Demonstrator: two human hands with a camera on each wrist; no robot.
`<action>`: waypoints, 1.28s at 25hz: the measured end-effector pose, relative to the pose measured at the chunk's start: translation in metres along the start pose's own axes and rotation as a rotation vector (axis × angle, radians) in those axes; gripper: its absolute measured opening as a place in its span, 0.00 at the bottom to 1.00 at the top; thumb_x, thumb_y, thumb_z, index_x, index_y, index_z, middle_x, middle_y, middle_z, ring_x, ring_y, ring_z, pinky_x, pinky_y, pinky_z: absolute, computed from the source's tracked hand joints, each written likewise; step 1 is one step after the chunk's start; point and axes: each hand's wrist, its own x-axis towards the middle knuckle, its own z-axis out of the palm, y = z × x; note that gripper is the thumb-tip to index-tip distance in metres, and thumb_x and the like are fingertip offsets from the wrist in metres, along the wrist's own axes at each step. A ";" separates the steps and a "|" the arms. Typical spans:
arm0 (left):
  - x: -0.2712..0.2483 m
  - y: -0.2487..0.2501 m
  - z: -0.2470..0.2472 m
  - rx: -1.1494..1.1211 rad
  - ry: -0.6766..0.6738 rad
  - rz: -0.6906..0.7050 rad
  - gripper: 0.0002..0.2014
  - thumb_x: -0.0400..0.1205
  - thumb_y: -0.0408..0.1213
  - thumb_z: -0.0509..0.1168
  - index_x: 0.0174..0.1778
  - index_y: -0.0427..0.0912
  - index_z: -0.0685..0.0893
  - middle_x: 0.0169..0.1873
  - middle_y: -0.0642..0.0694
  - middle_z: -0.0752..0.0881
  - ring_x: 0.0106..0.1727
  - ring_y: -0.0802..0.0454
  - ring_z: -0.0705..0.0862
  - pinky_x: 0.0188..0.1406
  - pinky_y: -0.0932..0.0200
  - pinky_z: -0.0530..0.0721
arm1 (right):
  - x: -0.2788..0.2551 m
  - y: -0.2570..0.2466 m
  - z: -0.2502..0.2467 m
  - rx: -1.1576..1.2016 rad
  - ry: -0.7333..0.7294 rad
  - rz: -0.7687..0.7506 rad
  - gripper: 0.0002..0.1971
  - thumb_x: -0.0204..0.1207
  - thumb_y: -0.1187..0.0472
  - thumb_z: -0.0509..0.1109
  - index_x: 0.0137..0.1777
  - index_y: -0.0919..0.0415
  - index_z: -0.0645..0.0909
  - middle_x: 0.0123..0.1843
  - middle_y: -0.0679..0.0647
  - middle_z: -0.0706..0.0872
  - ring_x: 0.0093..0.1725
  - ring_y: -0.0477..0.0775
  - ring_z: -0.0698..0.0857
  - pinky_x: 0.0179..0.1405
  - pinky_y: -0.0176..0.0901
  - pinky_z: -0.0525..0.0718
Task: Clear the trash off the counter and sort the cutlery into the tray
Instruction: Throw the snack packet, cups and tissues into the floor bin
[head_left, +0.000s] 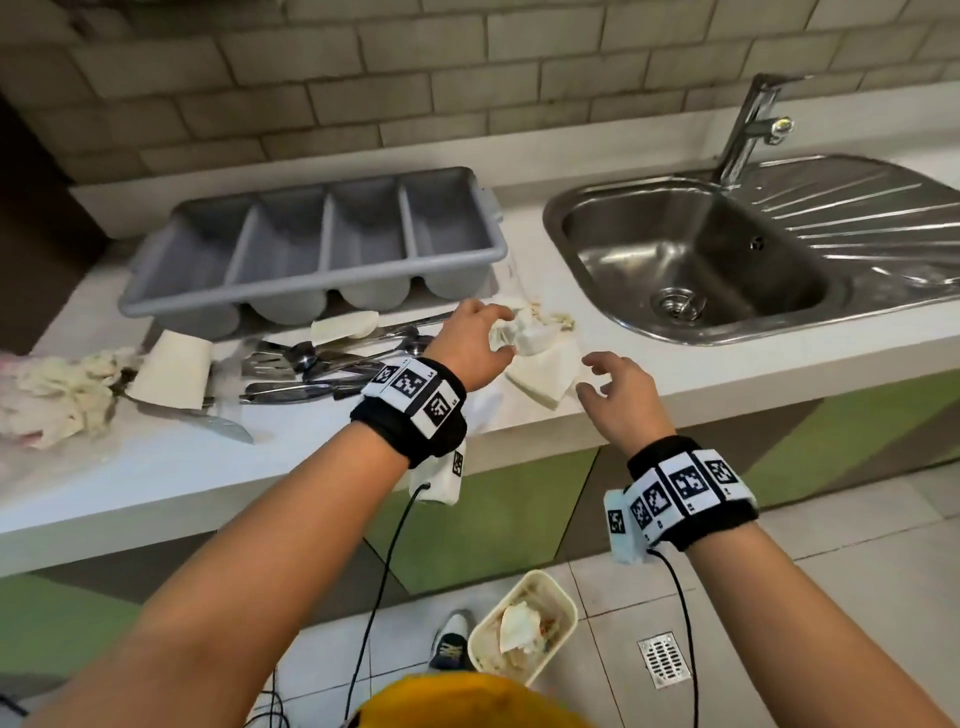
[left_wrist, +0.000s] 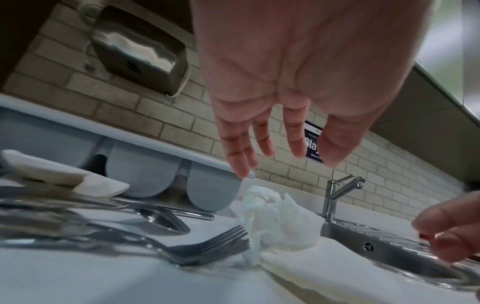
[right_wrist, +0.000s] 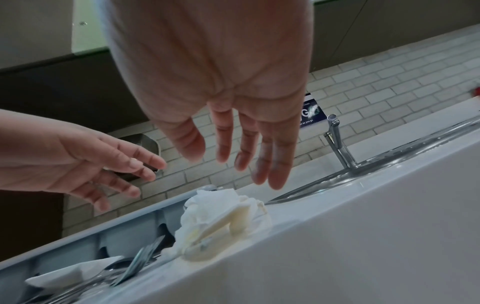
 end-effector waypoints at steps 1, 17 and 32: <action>0.012 -0.001 0.001 0.025 -0.026 0.009 0.24 0.78 0.42 0.66 0.71 0.50 0.74 0.71 0.40 0.69 0.72 0.41 0.73 0.76 0.54 0.68 | 0.010 -0.003 0.003 0.016 0.013 0.050 0.19 0.77 0.62 0.66 0.69 0.60 0.75 0.66 0.63 0.79 0.61 0.62 0.81 0.59 0.44 0.75; 0.105 -0.013 0.015 0.134 -0.242 0.059 0.18 0.79 0.38 0.65 0.63 0.36 0.83 0.64 0.36 0.83 0.66 0.41 0.80 0.62 0.57 0.77 | 0.075 -0.021 0.041 -0.035 -0.064 0.357 0.38 0.70 0.63 0.75 0.78 0.55 0.62 0.71 0.63 0.78 0.69 0.63 0.77 0.65 0.47 0.76; 0.097 -0.004 -0.042 -0.250 0.062 0.060 0.17 0.77 0.32 0.64 0.62 0.38 0.84 0.61 0.39 0.86 0.62 0.43 0.82 0.58 0.61 0.77 | 0.038 0.001 0.000 0.246 0.144 0.367 0.24 0.78 0.75 0.58 0.74 0.64 0.64 0.70 0.65 0.77 0.68 0.61 0.75 0.64 0.45 0.71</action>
